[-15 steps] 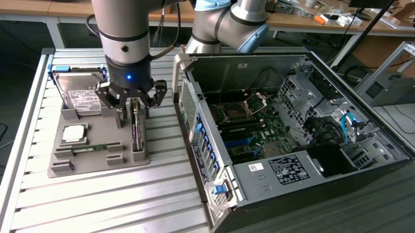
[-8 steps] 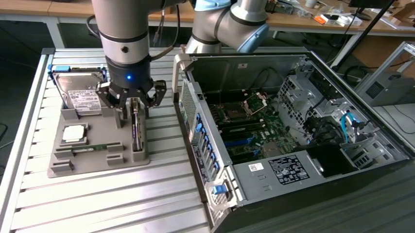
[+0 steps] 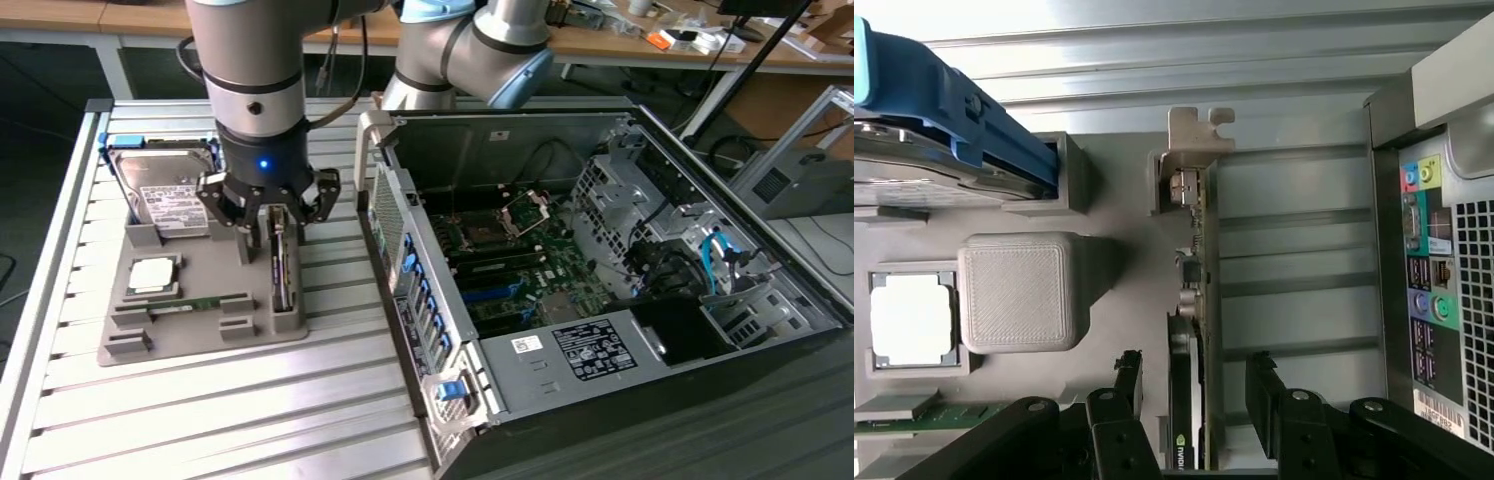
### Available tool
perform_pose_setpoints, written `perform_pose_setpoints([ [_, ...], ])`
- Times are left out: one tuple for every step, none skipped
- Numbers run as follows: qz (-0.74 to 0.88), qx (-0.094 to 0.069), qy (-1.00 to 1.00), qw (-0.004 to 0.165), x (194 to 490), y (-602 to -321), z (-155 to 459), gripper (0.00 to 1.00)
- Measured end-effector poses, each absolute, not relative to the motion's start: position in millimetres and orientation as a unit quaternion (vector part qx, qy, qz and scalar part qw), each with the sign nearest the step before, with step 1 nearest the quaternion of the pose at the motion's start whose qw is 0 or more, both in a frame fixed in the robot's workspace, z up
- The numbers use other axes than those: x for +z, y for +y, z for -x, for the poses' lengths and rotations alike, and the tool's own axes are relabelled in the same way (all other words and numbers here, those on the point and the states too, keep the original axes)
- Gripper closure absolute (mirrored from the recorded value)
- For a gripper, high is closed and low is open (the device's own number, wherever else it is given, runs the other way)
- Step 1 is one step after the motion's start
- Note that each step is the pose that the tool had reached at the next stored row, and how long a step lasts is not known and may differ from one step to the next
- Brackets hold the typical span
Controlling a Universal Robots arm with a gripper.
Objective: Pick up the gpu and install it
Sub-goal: 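Pick up the gpu and move the gpu toward the slot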
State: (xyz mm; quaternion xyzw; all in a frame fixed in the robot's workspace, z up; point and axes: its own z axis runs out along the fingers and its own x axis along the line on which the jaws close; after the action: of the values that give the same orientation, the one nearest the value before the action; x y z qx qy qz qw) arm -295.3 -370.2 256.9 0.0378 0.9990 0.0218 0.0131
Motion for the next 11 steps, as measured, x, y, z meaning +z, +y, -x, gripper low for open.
perform_pose_setpoints([
  [-0.038, 0.022, 0.999, 0.013, 255.9, -370.3, 295.6, 0.46],
  [-0.038, 0.022, 0.999, 0.013, 254.8, -370.3, 295.9, 0.46],
  [-0.038, 0.022, 0.999, 0.013, 253.7, -370.2, 296.2, 0.46],
  [-0.038, 0.022, 0.999, 0.013, 252.9, -370.3, 296.5, 0.46],
  [-0.038, 0.022, 0.999, 0.013, 252.4, -370.3, 296.7, 0.46],
  [-0.038, 0.022, 0.999, 0.013, 251.4, -370.3, 297.1, 0.46],
  [-0.037, 0.022, 0.999, 0.013, 250.5, -370.2, 297.2, 0.46],
  [-0.037, 0.022, 0.999, 0.013, 249.9, -370.2, 297.2, 0.46],
  [-0.037, 0.022, 0.999, 0.013, 249.4, -370.2, 297.3, 0.46],
  [-0.037, 0.022, 0.999, 0.013, 248.7, -370.3, 297.3, 0.46],
  [-0.037, 0.022, 0.999, 0.013, 248.1, -370.3, 297.3, 0.46],
])
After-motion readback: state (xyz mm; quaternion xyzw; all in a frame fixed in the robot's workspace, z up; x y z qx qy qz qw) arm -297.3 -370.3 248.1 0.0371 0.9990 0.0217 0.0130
